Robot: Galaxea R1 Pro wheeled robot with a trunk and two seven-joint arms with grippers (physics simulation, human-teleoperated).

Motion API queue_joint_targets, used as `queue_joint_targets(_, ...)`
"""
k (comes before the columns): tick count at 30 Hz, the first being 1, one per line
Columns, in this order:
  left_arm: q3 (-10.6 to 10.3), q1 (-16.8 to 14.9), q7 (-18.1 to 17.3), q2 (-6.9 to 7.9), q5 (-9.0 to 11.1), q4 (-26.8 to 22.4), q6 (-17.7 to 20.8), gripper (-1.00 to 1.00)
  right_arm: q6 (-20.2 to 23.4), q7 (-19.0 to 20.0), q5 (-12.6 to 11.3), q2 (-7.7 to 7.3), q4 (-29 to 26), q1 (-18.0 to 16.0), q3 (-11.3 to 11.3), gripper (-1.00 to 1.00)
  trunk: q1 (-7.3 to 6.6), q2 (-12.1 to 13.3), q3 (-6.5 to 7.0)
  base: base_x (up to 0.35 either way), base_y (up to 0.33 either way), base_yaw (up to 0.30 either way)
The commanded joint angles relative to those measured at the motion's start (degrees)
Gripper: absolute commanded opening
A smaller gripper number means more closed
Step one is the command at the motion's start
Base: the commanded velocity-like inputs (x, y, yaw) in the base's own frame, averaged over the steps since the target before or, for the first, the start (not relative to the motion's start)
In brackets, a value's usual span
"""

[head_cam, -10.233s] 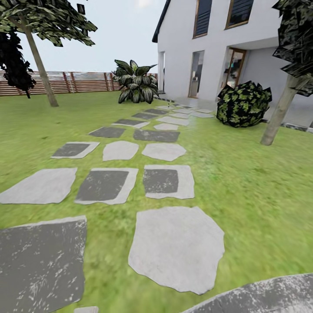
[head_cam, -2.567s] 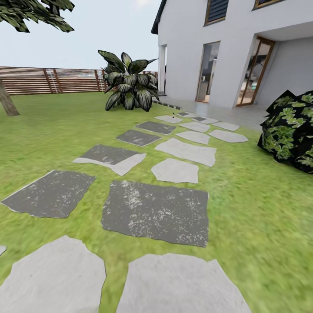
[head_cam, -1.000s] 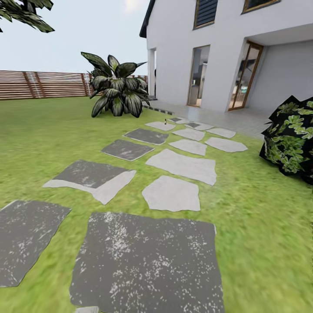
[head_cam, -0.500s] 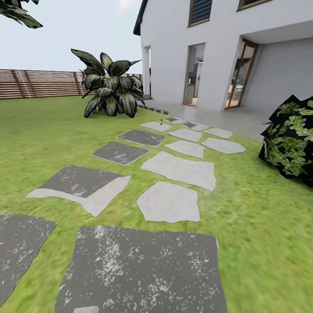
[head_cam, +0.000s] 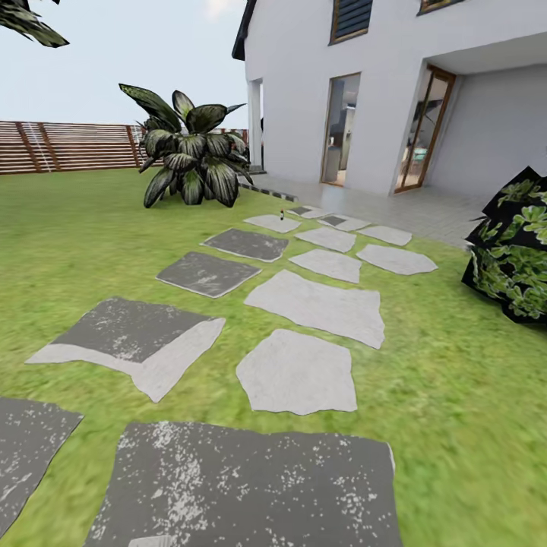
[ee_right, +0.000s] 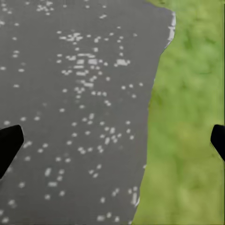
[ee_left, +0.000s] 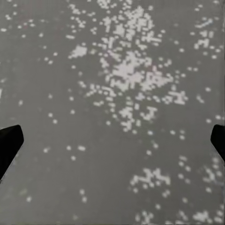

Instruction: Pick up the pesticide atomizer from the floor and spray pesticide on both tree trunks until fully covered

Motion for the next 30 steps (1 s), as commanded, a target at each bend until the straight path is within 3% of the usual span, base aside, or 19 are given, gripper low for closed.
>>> queue_joint_targets(1, 0.00, 0.00, 0.00, 0.00, 0.00, 0.00, 0.00, 1.00, 0.00, 0.00, 0.00, 0.00, 0.00, 0.00, 0.00, 1.00, 0.00, 0.00, 0.00, 0.340, 0.000, 0.000)
queue_joint_targets(30, 0.00, 0.00, 0.00, 0.00, 0.00, 0.00, 0.00, 1.00, 0.01, 0.03, 0.09, 0.00, 0.09, 0.00, 0.00, 1.00, 0.00, 0.00, 0.00, 0.340, 0.000, 0.000)
